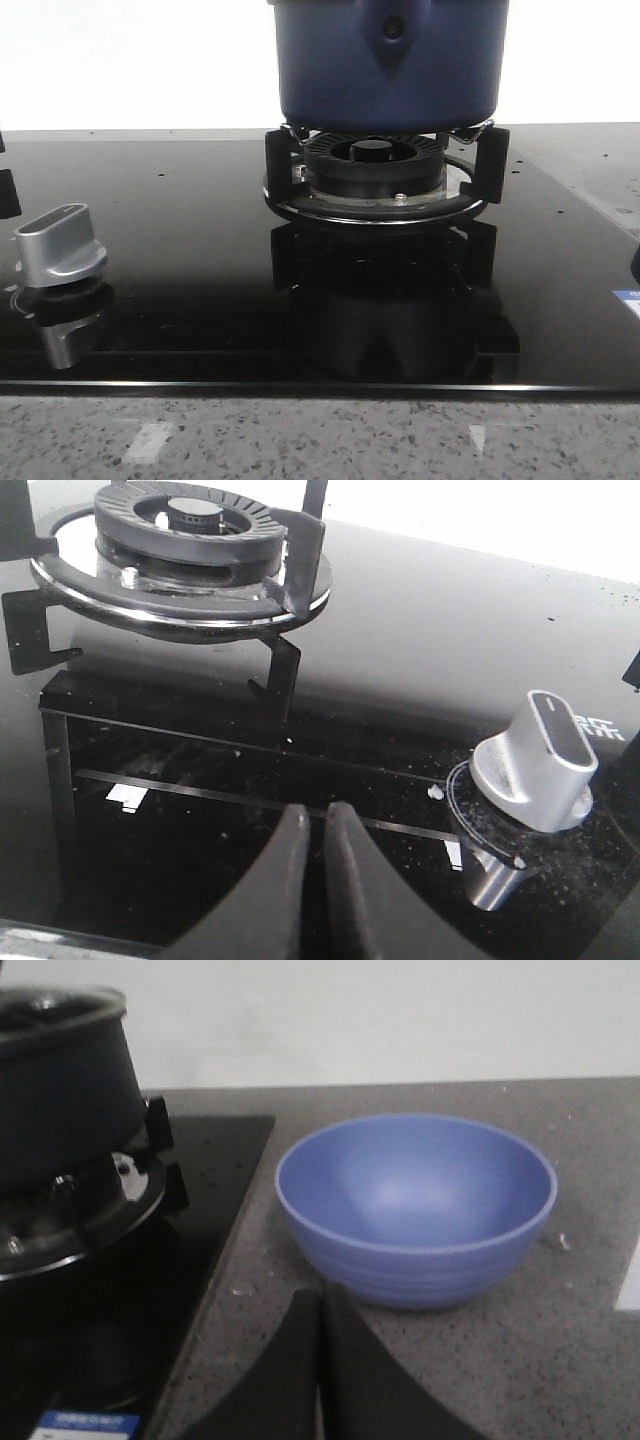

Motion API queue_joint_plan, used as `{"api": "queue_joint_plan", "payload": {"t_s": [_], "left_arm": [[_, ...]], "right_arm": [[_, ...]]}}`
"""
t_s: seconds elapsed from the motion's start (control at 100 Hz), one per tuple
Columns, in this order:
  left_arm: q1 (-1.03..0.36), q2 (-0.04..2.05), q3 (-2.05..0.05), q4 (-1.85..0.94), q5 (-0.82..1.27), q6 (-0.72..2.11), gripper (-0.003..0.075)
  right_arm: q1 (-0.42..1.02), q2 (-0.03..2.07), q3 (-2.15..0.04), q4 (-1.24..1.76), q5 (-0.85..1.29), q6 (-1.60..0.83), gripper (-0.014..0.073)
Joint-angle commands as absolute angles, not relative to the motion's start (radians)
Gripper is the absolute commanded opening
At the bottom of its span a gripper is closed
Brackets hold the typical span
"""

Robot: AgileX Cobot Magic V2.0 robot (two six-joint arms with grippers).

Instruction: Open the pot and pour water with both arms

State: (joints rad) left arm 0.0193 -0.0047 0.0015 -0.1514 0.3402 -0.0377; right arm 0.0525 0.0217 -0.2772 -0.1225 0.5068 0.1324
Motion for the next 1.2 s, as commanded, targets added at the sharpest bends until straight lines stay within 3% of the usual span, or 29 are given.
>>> {"api": "queue_joint_plan", "payload": {"t_s": [0.0, 0.16, 0.27, 0.78, 1.19], "left_arm": [[0.020, -0.032, 0.031, -0.172, 0.312, -0.047, -0.0020], [0.020, -0.032, 0.031, -0.172, 0.312, -0.047, -0.0020], [0.020, -0.032, 0.031, -0.172, 0.312, -0.047, -0.0020], [0.020, -0.032, 0.031, -0.172, 0.312, -0.047, -0.0020], [0.020, -0.032, 0.031, -0.172, 0.312, -0.047, -0.0020]], "right_arm": [[0.053, 0.037, -0.223, -0.145, 0.354, 0.134, -0.0074], [0.053, 0.037, -0.062, -0.145, 0.110, 0.134, -0.0074], [0.053, 0.037, 0.005, -0.145, 0.055, 0.134, -0.0074], [0.053, 0.037, 0.036, -0.145, 0.295, 0.134, -0.0074], [0.053, -0.030, 0.036, -0.156, 0.295, 0.134, -0.0074]]}}
